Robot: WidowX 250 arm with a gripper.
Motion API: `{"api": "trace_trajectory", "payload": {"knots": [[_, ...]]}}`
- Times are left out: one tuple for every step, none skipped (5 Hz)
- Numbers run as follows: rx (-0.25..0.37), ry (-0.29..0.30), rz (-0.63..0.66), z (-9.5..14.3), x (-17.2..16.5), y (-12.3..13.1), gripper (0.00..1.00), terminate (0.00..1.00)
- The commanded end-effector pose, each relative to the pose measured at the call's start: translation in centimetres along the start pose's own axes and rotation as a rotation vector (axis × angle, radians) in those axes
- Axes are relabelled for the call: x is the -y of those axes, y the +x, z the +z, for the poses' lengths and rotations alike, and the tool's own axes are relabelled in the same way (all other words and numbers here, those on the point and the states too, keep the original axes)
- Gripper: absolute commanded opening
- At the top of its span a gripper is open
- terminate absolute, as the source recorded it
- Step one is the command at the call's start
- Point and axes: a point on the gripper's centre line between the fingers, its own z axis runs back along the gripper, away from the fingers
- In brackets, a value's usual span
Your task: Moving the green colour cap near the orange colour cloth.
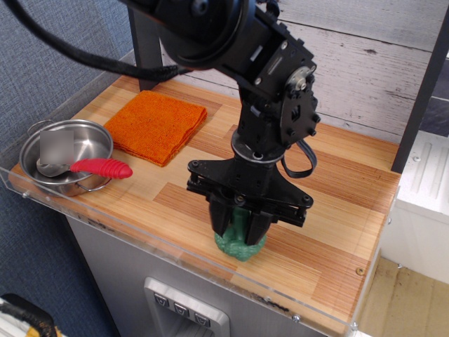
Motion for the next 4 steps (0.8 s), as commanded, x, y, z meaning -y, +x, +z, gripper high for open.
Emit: {"api": "trace_trajectory", "payload": {"knots": [[0.015, 0.000, 0.011, 1.3, -0.3, 0.0, 0.00, 0.00], [0.007, 0.018, 0.006, 2.1, -0.9, 0.1, 0.00, 0.00], [0.045, 0.029, 0.041, 3.5, -1.9, 0.7, 0.00, 0.00], [0.079, 0.024, 0.089, 4.1, -3.5, 2.4, 0.00, 0.00]]}}
